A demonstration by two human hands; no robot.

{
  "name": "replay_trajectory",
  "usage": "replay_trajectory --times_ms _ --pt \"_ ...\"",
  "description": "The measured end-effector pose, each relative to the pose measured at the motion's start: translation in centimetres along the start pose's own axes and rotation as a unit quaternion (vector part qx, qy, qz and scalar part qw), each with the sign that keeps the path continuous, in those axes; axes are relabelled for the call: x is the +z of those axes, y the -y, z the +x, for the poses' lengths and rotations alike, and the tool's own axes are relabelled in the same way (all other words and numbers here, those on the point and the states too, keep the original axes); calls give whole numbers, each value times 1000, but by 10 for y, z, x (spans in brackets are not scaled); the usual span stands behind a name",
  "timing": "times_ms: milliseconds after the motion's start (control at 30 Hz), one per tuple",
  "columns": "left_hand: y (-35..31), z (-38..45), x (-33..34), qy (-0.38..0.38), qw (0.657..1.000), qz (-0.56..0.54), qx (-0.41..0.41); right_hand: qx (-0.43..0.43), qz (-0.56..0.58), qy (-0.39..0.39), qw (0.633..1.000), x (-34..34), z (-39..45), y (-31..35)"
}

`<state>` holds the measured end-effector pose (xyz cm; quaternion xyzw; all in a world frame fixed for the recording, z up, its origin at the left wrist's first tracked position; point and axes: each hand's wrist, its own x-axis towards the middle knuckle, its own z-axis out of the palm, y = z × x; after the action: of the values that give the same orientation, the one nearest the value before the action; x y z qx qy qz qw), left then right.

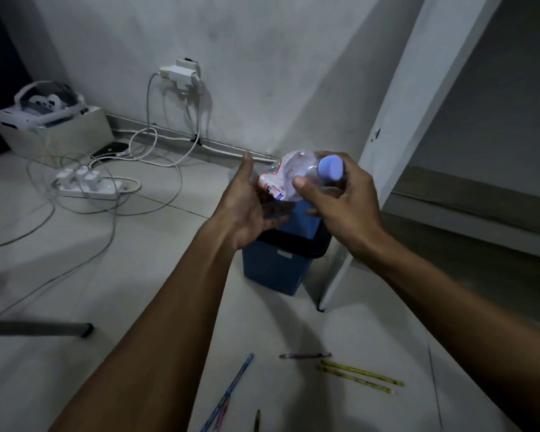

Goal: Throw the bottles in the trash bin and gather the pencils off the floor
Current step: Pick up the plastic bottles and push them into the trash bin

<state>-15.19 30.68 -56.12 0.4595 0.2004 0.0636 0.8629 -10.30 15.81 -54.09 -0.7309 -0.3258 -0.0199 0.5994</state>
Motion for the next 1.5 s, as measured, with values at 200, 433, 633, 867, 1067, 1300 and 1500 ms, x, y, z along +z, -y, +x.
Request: replay_trajectory --times_ms 200,433,633,867,1067,1300,1500 --pt "13 0 -26 -173 965 195 25 -29 -27 -120 992 -23 12 29" --pt "13 35 -55 -266 869 399 124 -93 -148 -110 978 -41 14 47" --pt "-13 77 -54 -74 703 683 185 -78 -208 -89 971 -41 7 34" --pt "-20 114 -40 6 622 762 181 -55 -221 -79 971 -31 0 15" --pt "-10 112 -41 -84 571 771 268 -65 -213 -81 972 -18 -4 4" --pt "-3 110 -46 -119 559 763 301 -36 -356 -52 932 10 -10 -15" --pt "1 115 -52 -106 572 746 325 19 -421 30 906 34 -1 -52"
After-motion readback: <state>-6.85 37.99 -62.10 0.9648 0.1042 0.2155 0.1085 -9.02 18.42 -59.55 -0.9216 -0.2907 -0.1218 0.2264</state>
